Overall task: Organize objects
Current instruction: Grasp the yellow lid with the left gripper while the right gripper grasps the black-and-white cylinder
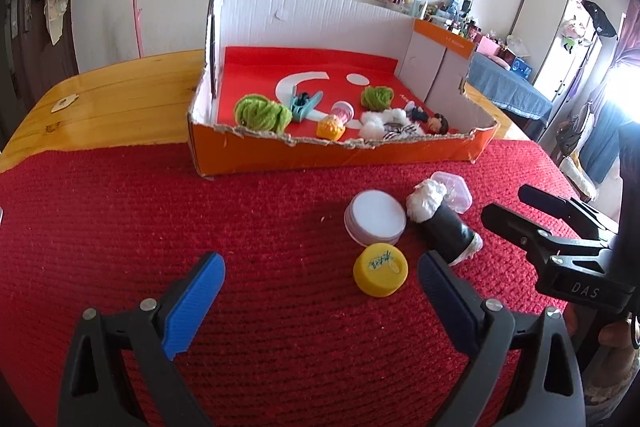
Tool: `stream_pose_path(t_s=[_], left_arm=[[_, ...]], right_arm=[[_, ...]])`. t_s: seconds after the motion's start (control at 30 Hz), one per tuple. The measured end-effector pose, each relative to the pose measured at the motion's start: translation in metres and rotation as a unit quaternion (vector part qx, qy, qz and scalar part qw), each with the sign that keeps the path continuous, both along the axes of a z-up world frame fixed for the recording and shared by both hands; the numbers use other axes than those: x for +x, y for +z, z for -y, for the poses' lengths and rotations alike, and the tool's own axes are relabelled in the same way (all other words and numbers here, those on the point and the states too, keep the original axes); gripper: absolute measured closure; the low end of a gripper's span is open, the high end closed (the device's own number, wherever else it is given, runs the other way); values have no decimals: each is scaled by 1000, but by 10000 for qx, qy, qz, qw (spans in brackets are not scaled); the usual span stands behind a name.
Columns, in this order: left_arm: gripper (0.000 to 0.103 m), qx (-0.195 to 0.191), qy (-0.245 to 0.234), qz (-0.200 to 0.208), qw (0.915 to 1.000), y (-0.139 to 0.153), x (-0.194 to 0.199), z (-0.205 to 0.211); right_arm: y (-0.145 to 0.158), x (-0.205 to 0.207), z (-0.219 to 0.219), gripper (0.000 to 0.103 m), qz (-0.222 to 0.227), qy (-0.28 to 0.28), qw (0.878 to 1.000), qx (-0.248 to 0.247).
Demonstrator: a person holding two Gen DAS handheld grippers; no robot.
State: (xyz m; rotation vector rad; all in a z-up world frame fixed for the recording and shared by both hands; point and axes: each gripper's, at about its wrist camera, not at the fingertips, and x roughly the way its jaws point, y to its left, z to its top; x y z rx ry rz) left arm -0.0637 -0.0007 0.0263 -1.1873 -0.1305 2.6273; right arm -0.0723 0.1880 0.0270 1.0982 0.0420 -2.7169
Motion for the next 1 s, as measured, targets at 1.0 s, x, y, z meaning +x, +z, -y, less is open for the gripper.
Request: stream_pose_path(t_s=[1.0], left_arm=[[9,-646,-173,59,9977,-8,-8,-15]], right_arm=[[1,3,1,12,145,174,9997,-113]])
